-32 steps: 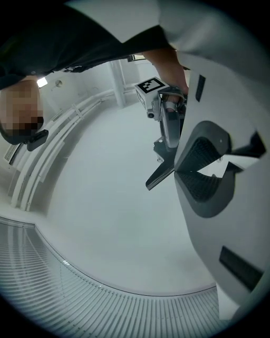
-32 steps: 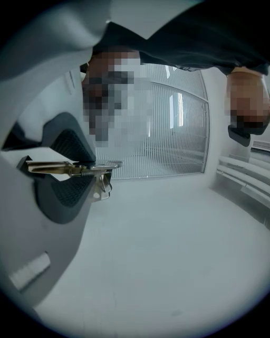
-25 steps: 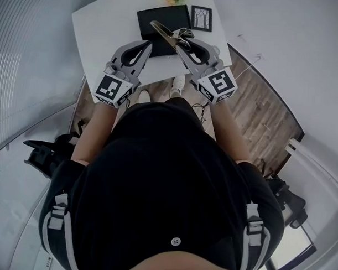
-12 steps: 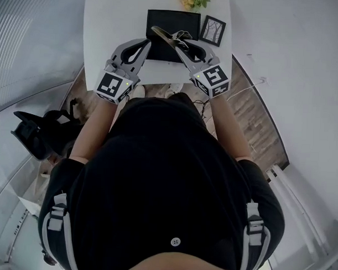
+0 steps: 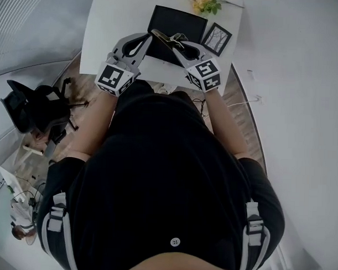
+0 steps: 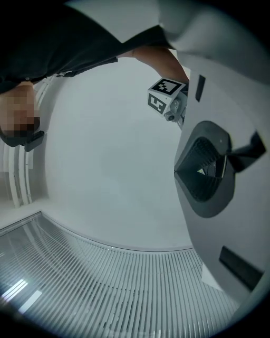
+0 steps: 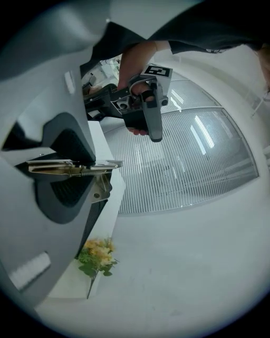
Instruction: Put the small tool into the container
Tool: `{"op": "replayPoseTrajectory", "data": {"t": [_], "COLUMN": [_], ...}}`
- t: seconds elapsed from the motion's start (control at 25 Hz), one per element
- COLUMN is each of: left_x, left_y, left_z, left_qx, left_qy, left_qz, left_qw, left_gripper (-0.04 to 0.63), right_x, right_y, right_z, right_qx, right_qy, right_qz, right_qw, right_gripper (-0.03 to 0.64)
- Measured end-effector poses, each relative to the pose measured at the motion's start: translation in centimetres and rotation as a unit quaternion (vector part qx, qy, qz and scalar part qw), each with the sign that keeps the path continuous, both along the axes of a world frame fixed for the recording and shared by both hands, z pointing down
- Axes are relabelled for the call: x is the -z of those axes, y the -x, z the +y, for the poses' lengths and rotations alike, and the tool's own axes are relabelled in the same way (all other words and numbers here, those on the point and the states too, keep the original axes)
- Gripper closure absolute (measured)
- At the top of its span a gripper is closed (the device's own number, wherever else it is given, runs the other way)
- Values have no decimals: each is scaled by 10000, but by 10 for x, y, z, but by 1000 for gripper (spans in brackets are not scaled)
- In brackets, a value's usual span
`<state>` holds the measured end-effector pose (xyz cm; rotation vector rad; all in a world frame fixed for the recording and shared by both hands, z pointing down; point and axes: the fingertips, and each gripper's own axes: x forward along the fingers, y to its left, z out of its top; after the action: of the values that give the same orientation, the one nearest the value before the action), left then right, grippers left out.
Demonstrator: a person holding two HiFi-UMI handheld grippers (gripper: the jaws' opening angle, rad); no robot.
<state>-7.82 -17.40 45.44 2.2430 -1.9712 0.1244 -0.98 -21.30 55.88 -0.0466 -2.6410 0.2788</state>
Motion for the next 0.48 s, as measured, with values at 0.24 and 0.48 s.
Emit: {"op": "replayPoseTrajectory", "data": {"t": [0.24,0.48], "left_x": [-9,-23], "left_y": [-6,-5], "left_z": [2,3], "left_qx": [322,352], "left_qy": [-21,63], "left_qz": [177,330], "left_qw": [9993,9988], "left_gripper": [588,588], "right_x": [-38,-72], "right_y": [0,0], "right_z": [7,8], "right_qx": [393,472], "right_qy": [219,336], "right_qz": [476,980], "right_qw": [9979,9935], "right_gripper": [518,518]}}
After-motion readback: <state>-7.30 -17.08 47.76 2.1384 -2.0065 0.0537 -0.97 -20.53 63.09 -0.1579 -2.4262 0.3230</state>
